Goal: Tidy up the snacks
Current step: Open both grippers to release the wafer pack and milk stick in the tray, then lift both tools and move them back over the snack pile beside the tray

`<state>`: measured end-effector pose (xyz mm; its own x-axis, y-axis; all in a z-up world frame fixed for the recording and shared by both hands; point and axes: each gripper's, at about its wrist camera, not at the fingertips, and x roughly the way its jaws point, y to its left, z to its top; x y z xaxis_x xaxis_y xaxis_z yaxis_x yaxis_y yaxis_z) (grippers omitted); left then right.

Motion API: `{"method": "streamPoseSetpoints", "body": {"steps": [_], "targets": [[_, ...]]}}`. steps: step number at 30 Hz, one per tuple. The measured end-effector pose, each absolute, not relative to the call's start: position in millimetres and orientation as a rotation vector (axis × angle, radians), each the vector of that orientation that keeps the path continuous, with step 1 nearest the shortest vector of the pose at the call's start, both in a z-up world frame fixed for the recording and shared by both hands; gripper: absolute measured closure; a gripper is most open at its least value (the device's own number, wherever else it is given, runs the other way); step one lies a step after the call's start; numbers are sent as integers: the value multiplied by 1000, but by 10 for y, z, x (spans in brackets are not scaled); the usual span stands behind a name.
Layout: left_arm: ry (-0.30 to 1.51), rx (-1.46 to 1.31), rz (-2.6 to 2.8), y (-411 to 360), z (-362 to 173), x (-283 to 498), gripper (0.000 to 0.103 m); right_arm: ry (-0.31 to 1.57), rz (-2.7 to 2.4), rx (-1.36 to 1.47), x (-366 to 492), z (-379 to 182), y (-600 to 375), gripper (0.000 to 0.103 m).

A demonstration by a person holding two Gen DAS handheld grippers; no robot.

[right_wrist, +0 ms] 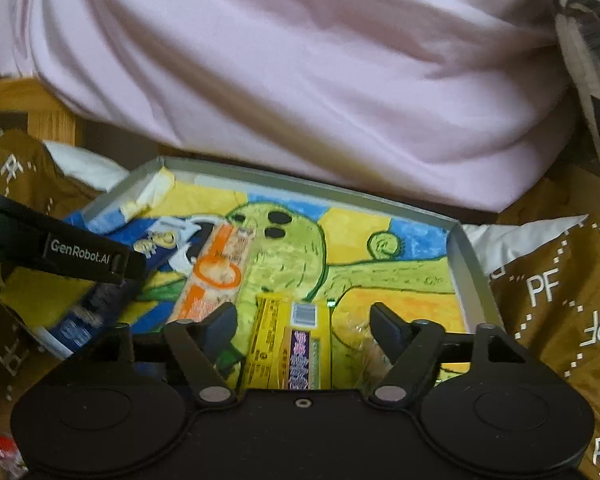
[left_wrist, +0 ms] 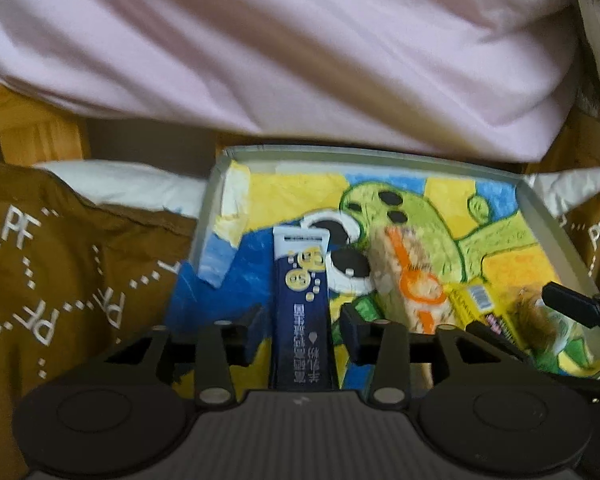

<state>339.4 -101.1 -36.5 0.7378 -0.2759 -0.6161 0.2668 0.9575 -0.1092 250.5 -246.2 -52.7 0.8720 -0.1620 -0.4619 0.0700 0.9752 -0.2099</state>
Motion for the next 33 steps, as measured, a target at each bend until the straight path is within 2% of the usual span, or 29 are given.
{"method": "streamPoseSetpoints", "body": {"steps": [4,7,8,14,22,33], "targets": [[636,-38,-287,-954,-173,3300,40,448,-121,-159,2383,-372,-2470,14],[593,-41,-274,-917,-14,3200,26,405,-118,-131,2251,-231,-2498,7],[577,-39,-269,-909,38,3162,21,389,-118,-124,2213,-190,-2508,6],[471,-18,-244,-802,340,2847,4,293,-112,-82,1870,79,-2575,1],[395,-72,-217,-568,620,2309,1,197,-89,-42,1282,380,-2595,1],[415,-76,-177,-298,590,1468,1,143,-64,-46,355,506,-2486,1]]}}
